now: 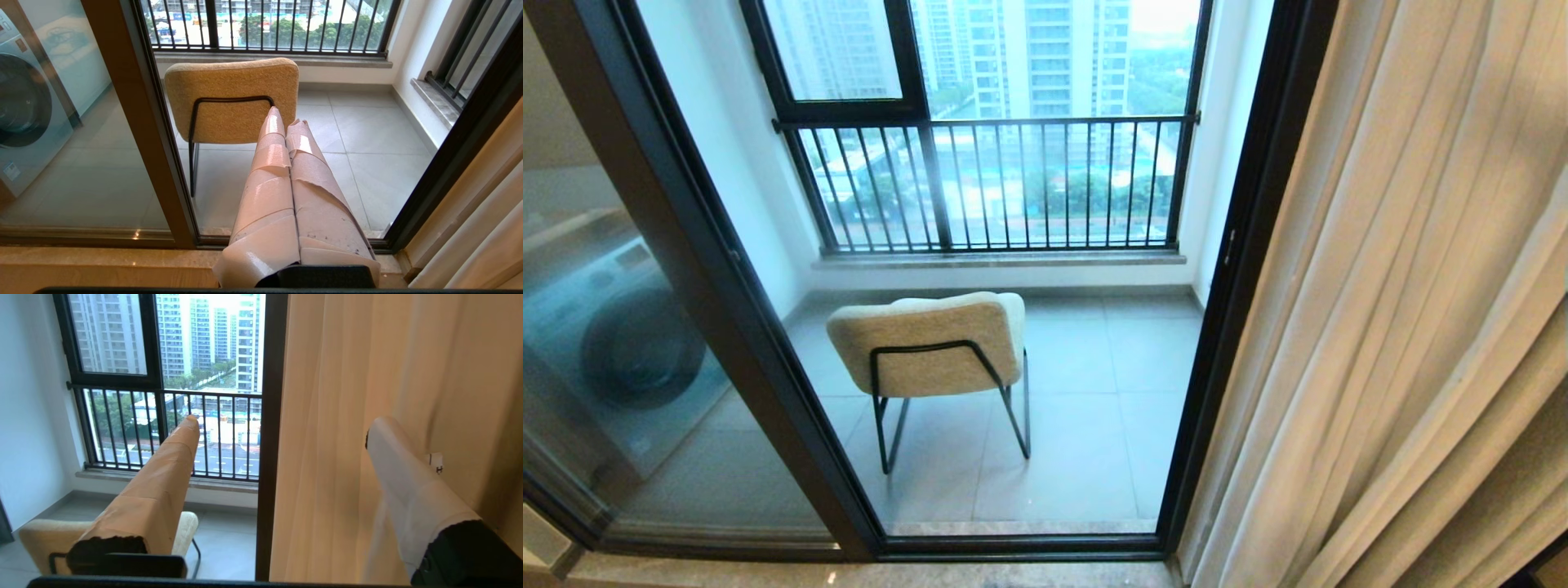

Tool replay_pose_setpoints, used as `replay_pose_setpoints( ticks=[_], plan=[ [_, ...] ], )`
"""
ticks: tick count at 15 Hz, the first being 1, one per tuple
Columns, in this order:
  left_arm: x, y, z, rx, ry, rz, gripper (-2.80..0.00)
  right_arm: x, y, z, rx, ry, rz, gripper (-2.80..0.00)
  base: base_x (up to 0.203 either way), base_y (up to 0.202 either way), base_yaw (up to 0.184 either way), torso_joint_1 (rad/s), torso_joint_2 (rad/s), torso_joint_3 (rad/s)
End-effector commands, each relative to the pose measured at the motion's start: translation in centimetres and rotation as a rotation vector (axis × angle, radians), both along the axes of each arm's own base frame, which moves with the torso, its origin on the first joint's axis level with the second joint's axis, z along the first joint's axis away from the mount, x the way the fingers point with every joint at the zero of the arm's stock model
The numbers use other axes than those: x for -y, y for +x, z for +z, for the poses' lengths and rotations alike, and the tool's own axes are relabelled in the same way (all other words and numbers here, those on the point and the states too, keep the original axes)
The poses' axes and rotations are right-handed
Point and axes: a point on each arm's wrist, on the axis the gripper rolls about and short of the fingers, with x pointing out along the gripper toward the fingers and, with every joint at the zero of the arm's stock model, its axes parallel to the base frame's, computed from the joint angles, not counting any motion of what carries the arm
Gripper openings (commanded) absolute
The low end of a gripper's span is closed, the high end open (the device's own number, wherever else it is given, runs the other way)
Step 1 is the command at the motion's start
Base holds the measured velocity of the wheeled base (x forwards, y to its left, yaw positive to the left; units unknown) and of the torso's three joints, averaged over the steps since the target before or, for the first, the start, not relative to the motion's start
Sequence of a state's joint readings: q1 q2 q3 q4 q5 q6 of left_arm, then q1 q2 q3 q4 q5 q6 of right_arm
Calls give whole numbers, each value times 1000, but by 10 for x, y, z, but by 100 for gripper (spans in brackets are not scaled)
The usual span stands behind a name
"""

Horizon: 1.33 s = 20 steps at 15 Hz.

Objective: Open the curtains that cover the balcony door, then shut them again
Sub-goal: Close the inner curtains on both sides

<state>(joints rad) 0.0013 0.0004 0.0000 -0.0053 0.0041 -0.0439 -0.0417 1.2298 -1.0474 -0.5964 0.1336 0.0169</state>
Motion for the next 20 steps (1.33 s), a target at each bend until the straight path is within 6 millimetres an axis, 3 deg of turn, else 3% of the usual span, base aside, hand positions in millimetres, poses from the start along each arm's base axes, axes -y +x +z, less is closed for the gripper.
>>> replay_pose_setpoints(
  ticks=[1,5,8,12,14,20],
  plan=[
    [0,0,0,1,-1,1,-280,4,50,2,-32,-4,-14,0,0,0,0,0,0,0],
    [0,0,0,1,-1,1,-280,17,87,25,39,-50,-78,0,0,0,0,0,0,0],
    [0,0,0,1,-1,1,-280,21,88,30,45,-67,-95,0,0,0,0,0,0,0],
    [0,0,0,1,-1,1,-280,19,61,39,38,-67,-97,0,0,0,0,0,0,0],
    [0,0,0,1,-1,1,-280,17,35,44,32,-64,-95,0,0,0,0,0,0,0],
    [0,0,0,1,-1,1,-280,11,-26,31,-30,-54,-100,0,0,0,0,0,0,0]
  ],
)
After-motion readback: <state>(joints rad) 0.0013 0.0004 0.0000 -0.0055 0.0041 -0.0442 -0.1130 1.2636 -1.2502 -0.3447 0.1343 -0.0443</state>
